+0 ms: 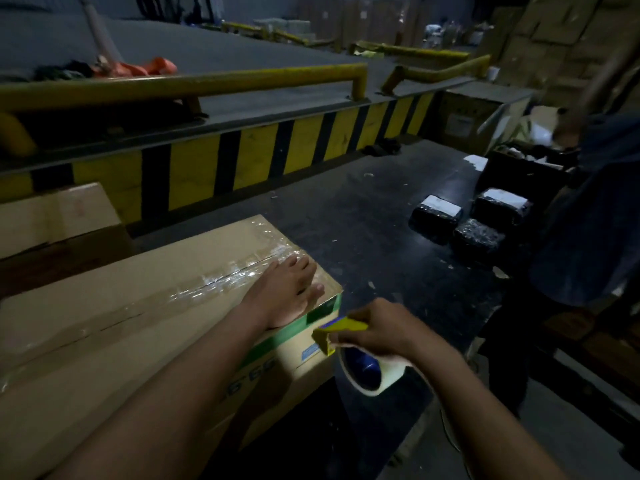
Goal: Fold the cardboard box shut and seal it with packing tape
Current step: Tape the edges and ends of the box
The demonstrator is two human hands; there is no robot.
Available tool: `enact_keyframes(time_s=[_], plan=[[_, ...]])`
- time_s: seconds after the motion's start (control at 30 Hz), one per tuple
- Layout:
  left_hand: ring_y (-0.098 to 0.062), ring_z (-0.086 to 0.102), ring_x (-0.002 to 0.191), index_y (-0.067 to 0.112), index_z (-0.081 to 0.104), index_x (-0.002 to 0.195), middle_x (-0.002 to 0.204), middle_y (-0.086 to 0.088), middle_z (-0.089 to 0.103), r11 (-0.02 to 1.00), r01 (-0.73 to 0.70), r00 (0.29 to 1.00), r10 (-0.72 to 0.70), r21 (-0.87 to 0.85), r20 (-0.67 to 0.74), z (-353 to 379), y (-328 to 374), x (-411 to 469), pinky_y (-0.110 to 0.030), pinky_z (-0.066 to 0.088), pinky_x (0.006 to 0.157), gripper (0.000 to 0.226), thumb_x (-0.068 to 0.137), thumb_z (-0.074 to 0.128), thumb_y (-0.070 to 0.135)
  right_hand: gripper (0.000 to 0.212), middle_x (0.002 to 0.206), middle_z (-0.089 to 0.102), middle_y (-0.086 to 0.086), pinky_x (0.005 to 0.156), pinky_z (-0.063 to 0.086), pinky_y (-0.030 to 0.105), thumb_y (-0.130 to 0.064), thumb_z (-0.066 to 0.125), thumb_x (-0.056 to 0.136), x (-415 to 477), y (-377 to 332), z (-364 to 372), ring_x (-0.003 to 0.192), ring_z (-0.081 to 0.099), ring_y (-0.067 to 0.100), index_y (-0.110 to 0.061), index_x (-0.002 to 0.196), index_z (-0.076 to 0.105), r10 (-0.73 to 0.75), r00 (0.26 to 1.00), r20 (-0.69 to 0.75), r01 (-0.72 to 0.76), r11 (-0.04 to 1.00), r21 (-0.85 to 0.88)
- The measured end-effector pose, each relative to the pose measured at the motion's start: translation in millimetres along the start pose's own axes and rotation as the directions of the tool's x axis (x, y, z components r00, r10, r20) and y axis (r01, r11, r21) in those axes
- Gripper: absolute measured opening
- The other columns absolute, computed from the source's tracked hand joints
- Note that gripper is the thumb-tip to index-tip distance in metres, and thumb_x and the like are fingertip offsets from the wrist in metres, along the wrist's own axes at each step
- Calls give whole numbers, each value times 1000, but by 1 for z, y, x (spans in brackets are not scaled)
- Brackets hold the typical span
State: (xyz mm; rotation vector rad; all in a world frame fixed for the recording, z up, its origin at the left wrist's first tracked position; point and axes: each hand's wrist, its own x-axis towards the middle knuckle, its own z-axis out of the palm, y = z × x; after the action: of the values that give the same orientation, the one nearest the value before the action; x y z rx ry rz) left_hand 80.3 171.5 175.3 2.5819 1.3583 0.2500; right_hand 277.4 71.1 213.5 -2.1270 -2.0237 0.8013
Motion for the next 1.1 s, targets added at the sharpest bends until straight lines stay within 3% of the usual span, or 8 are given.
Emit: enact_keyframes(time_s=[0.1,0.2,0.4,0.5,0.63,0.77,0.87,1.1], plan=[[-25,55,110,21,60,103,111,-1,59,998,34,998,-36,-53,-46,-3,-8,-11,-38,42,89,26,102,40,39,69,80,71,-2,70,52,30,-85,58,63,-11,-13,-33,77,65,13,-30,99,74,-66,996,-63,63,996,-58],[-16,57,91,26,56,88,98,6,60,990,105,981,-118,-90,-155,-13,-22,-39,-32,44,75,20,103,45,34,69,103,74,-3,76,52,32,-77,63,71,-17,-38,-54,87,64,11,-33,124,66,-150,979,-137,149,989,-20],[-14,57,81,30,67,97,88,12,59,941,325,893,-338,-92,-299,-36,-78,-128,-31,43,65,16,99,51,34,73,132,63,1,80,43,28,-64,66,79,0,-106,-25,109,59,14,-26,140,53,-394,911,-121,400,916,22],[-12,54,75,33,61,86,80,15,54,879,473,813,-465,-69,-349,-45,-99,-178,-30,40,60,20,98,46,40,73,139,57,-1,81,41,27,-62,66,80,11,-142,1,117,55,13,-25,141,50,-506,858,-89,512,856,68],[-26,56,112,17,70,106,111,-2,66,772,628,678,-606,-101,-417,-52,-110,-232,-42,48,88,31,101,46,36,72,143,54,0,88,44,28,-59,65,83,25,-189,32,123,53,16,-24,143,47,-605,794,-63,608,790,82],[-21,20,150,24,43,150,160,1,33,673,714,626,-738,-196,-254,-49,-123,-258,-46,24,119,54,103,38,48,70,139,58,1,91,47,30,-58,62,85,33,-223,57,121,57,18,-20,142,49,-641,762,-93,646,761,53],[-14,2,153,25,30,156,166,6,16,647,700,603,-762,-302,-236,-42,-125,-261,-43,12,124,60,103,37,50,70,134,62,0,85,48,27,-61,60,85,38,-236,66,116,59,18,-21,142,50,-649,748,-141,657,753,18],[-6,0,152,23,30,156,165,12,16,556,670,479,-830,-491,-287,-33,-119,-250,-36,12,120,58,103,43,44,68,135,61,1,88,47,28,-58,62,86,48,-239,71,117,60,20,-20,141,50,-667,724,-177,681,731,30]])
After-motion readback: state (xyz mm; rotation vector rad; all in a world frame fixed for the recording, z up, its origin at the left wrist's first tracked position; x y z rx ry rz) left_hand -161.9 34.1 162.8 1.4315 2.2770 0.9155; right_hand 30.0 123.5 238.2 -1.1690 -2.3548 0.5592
